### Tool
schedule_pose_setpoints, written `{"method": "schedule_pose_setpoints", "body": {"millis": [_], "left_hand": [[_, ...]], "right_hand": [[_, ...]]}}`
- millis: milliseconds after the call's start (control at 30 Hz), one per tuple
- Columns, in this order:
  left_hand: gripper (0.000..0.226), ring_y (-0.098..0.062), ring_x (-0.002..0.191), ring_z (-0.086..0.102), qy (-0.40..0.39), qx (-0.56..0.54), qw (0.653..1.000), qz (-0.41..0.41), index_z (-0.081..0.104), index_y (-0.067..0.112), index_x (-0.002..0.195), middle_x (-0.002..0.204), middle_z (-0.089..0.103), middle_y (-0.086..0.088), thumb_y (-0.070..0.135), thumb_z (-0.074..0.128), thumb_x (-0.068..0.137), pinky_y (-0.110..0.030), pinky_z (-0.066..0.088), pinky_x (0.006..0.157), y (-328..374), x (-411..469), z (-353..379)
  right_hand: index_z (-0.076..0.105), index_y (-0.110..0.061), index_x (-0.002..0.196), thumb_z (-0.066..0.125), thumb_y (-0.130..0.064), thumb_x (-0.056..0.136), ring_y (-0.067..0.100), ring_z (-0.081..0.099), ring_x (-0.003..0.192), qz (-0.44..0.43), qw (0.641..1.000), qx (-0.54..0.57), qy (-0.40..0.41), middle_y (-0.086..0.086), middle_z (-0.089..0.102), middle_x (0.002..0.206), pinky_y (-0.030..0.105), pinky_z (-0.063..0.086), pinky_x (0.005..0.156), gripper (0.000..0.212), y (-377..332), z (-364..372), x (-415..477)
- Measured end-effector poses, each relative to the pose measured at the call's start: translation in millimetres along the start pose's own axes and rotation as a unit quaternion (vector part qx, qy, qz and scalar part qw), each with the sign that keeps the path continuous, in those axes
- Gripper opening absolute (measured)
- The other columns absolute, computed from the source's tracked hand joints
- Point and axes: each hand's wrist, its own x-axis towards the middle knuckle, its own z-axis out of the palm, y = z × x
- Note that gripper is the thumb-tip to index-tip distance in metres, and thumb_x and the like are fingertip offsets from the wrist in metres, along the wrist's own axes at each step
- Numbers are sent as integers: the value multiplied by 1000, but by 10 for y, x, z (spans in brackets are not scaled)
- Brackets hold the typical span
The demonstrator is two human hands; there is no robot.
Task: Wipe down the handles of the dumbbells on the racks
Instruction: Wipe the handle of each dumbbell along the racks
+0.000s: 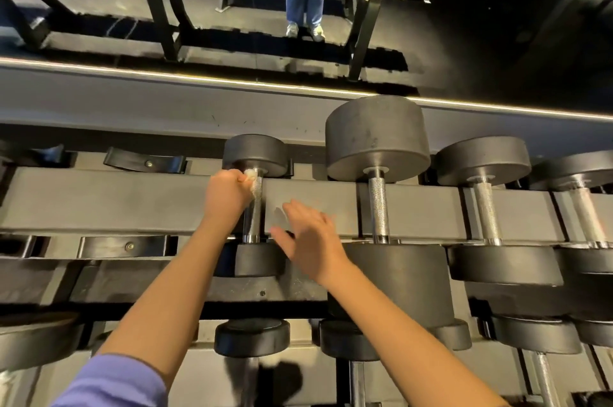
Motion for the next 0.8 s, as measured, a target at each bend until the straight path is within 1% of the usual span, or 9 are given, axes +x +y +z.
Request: {"method": "schedule_pose_setpoints", "body": {"millis": [67, 167, 233, 333, 433, 533, 667, 733, 800], "left_hand": [[20, -20, 74, 54, -40, 16, 999, -14, 66, 5, 79, 78, 62, -10, 16, 56, 94, -27, 37, 69, -25, -17, -58], [17, -22, 75, 59, -87, 22, 996, -18, 64, 8, 81, 77, 62, -7, 19, 58, 93, -31, 44, 69, -120, -91, -73], [18, -23, 76, 61, -96, 7, 995, -17, 60, 12, 77, 75, 62, -6, 20, 59, 93, -33, 49, 73, -146, -128, -66], [22, -21, 78, 59, -81, -15, 996, -37, 53, 17, 70, 77, 60, -5, 17, 61, 91, -32, 48, 75, -128, -74, -60], [14, -25, 82, 61, -56, -40, 996, -63, 59, 11, 74, 82, 64, -9, 10, 59, 88, -36, 52, 77, -102, -62, -40], [19, -29, 80, 64, -37, -70, 994, -74, 63, 9, 74, 79, 67, -12, 17, 59, 90, -42, 54, 77, -114, -137, -3], [32, -27, 71, 56, -38, -59, 996, -60, 50, 16, 62, 66, 54, -4, 18, 57, 93, -35, 48, 70, -108, -178, 4], [32, -23, 71, 53, -39, -30, 997, -65, 47, 18, 62, 67, 52, -4, 16, 58, 92, -32, 43, 66, -96, -196, -6], [27, -23, 73, 56, -34, -16, 997, -66, 50, 17, 66, 72, 57, -5, 16, 60, 91, -33, 45, 67, -113, -260, -3]], "right_hand": [[31, -6, 145, 38, -54, 95, 25, 36, 136, 8, 998, 26, -51, 10, 37, 149, 49, 28, 111, 69, -131, 184, 35], [8, -8, 152, 38, -53, 96, 22, 12, 146, 75, 980, 134, -123, 9, 10, 160, 39, 15, 119, 78, -258, 389, -5], [5, -11, 152, 39, -56, 95, 22, 15, 145, 104, 972, 178, -111, 6, 10, 160, 39, 17, 118, 80, -268, 420, -27], [5, -12, 152, 34, -65, 92, 22, 16, 145, 139, 970, 157, -119, 5, 10, 160, 46, 15, 118, 85, -264, 475, -28], [20, -9, 145, 36, -67, 89, 23, 32, 138, 183, 966, 165, -81, 7, 31, 151, 50, 24, 114, 83, -313, 562, -41], [21, -8, 145, 42, -64, 88, 23, 36, 135, 198, 946, 249, -54, 8, 34, 149, 45, 30, 112, 83, -406, 586, -122], [27, -4, 141, 43, -70, 81, 30, 39, 133, 199, 936, 284, -53, 14, 39, 144, 43, 34, 110, 91, -418, 546, -105], [18, -1, 147, 45, -56, 92, 30, 30, 139, 188, 941, 273, -73, 14, 29, 150, 38, 27, 114, 82, -419, 506, -108], [4, -1, 151, 39, -52, 96, 28, 17, 144, 175, 947, 253, -89, 13, 11, 158, 37, 19, 118, 82, -392, 514, -118]]}}
